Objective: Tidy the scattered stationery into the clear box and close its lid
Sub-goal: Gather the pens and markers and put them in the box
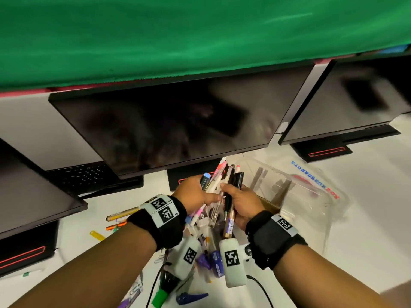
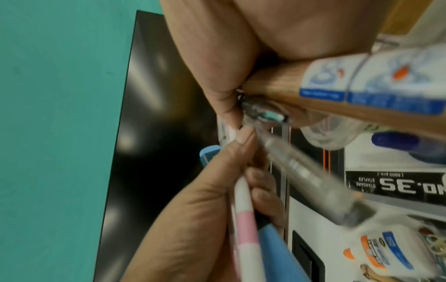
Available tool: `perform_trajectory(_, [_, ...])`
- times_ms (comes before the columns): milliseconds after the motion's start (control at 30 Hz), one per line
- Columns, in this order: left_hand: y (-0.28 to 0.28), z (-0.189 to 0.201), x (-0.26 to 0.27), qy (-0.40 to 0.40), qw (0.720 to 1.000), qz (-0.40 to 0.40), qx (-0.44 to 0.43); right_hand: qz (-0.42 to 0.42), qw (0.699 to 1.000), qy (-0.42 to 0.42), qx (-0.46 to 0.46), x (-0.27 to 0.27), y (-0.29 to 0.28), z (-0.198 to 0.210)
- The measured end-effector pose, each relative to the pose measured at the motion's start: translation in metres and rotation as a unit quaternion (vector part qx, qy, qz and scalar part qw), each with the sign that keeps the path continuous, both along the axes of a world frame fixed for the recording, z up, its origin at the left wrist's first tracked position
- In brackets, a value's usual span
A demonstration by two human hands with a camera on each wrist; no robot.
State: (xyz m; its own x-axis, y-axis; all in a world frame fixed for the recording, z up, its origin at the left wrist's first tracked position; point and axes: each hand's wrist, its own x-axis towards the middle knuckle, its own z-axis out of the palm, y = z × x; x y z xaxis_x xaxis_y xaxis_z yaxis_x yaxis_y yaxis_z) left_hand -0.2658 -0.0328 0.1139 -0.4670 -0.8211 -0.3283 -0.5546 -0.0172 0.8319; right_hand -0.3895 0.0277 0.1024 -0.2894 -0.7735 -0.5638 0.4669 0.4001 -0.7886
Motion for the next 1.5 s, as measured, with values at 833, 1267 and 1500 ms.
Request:
perform_trajectory(833, [0.0,-0.031,-0.074,-0.161,0.985,-0.033,-0.051,0.442,0.705,0.554,0.008,-0.066,0.054,-0.001])
perform_trajectory(1267, [-0.007,-0.05,-0.112,-0.249,0.958,-0.094,-0.11,0.476,0.647,0.595,-0.019,-0.064,0.073,-0.04])
perform_trajectory(1500, [-0.009,-0.06,-0.104,-0.201,0.971,-0.099,-0.086,0.488,0.645,0.587,-0.026,-0.064,0.07,-0.038])
